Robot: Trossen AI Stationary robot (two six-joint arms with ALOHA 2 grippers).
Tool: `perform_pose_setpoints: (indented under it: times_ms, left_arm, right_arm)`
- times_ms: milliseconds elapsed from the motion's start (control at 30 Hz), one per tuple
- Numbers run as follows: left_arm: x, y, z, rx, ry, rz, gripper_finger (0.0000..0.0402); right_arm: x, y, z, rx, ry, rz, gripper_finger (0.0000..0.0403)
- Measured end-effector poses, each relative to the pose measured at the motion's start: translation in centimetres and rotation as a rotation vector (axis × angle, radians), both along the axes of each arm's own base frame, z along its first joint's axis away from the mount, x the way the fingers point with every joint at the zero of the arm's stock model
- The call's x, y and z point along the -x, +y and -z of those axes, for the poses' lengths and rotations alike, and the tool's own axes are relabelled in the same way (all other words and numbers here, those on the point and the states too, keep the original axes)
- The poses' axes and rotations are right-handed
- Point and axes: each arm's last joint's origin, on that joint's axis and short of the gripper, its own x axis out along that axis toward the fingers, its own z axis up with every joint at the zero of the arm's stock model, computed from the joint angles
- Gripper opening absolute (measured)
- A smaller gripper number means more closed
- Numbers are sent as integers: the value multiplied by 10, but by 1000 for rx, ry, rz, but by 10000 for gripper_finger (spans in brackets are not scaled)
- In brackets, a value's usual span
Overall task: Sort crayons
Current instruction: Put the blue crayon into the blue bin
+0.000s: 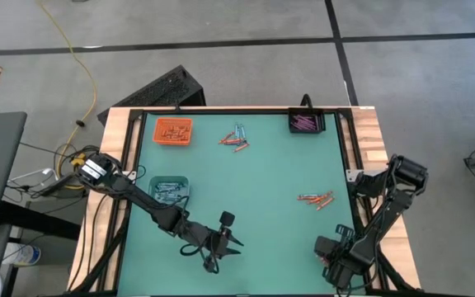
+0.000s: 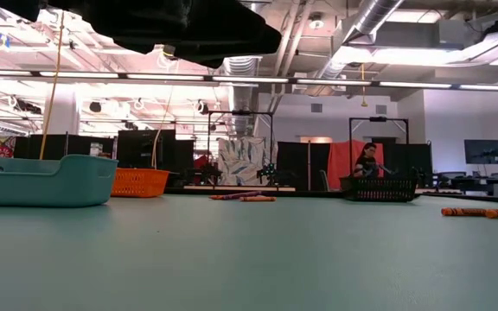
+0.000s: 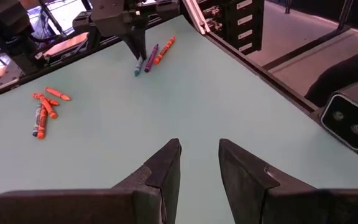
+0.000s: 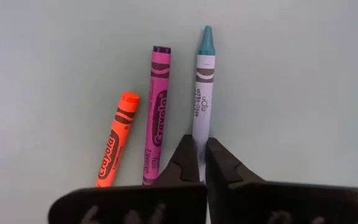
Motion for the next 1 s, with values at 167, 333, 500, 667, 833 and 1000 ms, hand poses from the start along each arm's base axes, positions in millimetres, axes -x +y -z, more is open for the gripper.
perform_pose_setpoints:
  times_ms: [167, 333, 500, 667, 833, 1000]
  left_arm:
    - [5, -1, 3, -86, 29, -58, 100]
    - [15, 1, -3, -167, 84, -136, 100]
    - [26, 2, -12, -220, 122, -184, 100]
    - [37, 4, -23, -263, 139, -229, 100]
    - [51, 9, -36, -284, 166, -279, 100]
    - [65, 14, -46, -279, 204, -320, 100]
  right_arm:
    - [0, -7, -8, 8, -2, 25, 2]
    - [0, -17, -20, 95, -16, 39, 1]
    - [-8, -23, -26, 144, -21, 16, 1]
    - [-23, -27, -30, 152, -82, -16, 0]
    - [-38, -27, -38, 159, -167, -67, 0]
    - [-54, -28, -44, 193, -295, -115, 0]
